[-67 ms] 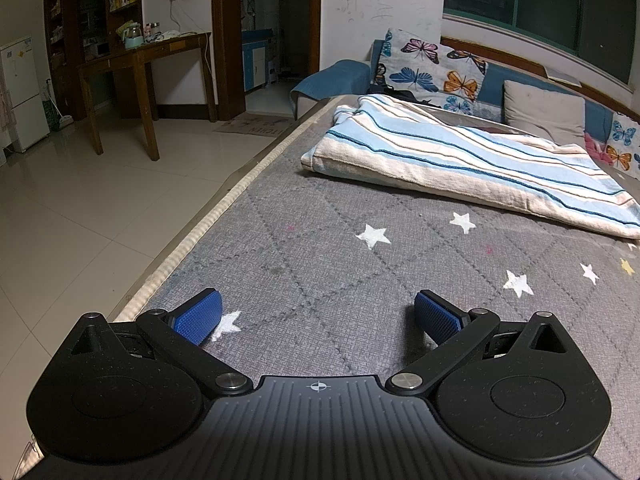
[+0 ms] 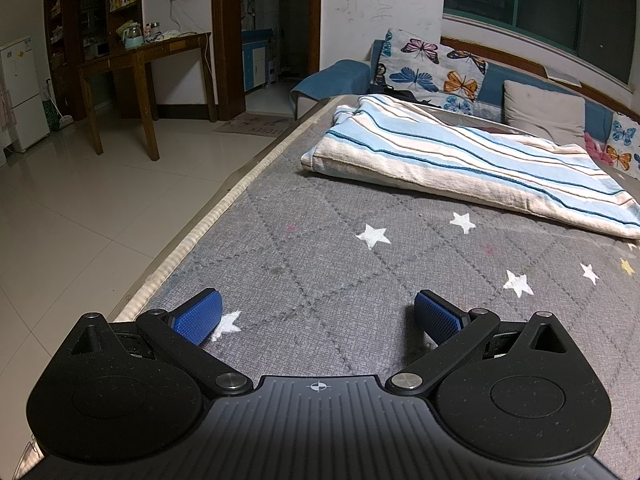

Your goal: Fold clothes

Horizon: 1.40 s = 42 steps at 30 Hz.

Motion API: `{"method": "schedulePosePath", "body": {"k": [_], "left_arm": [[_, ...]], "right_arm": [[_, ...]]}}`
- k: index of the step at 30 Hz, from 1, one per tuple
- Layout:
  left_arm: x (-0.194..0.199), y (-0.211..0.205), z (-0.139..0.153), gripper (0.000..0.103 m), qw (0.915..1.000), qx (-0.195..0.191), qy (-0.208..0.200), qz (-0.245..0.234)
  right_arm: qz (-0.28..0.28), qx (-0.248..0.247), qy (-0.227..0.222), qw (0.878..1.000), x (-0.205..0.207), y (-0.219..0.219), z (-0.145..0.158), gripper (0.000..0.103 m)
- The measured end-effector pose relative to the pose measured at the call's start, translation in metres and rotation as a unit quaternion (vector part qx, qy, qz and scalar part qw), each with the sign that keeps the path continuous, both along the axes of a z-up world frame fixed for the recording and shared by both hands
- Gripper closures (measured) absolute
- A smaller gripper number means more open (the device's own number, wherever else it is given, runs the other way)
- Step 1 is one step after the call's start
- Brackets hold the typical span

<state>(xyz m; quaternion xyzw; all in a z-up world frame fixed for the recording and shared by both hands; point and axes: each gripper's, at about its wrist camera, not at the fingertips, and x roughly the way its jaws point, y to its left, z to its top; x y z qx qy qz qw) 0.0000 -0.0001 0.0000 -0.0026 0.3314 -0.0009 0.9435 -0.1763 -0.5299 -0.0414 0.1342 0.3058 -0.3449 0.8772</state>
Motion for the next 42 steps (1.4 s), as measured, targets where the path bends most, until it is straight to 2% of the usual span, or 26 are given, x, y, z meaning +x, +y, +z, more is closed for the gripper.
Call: {"method": "schedulePosePath", "body": {"k": [26, 34, 38, 42], "left_arm": [[0.001, 0.0, 0.0, 0.0, 1.0, 0.0, 0.0, 0.0], [0.002, 0.0, 0.002, 0.0, 0.9999, 0.006, 0.005, -0.011], [0.01, 0.004, 0.012, 0.0, 0.9993, 0.002, 0.014, -0.034], [0.02, 0.005, 0.024, 0.0, 0.9991, -0.008, 0.006, -0.04]], "right_arm": [[0.0, -0.001, 0.001, 1.0, 0.003, 0.0, -0.002, 0.0], [-0.007, 0.009, 0.015, 1.0, 0.009, 0.002, 0.0, 0.0], [0.018, 0.011, 0.022, 1.0, 0.016, 0.01, 0.006, 0.0], [0.05, 0.015, 0.014, 0.999, 0.028, 0.022, 0.016, 0.0]]}}
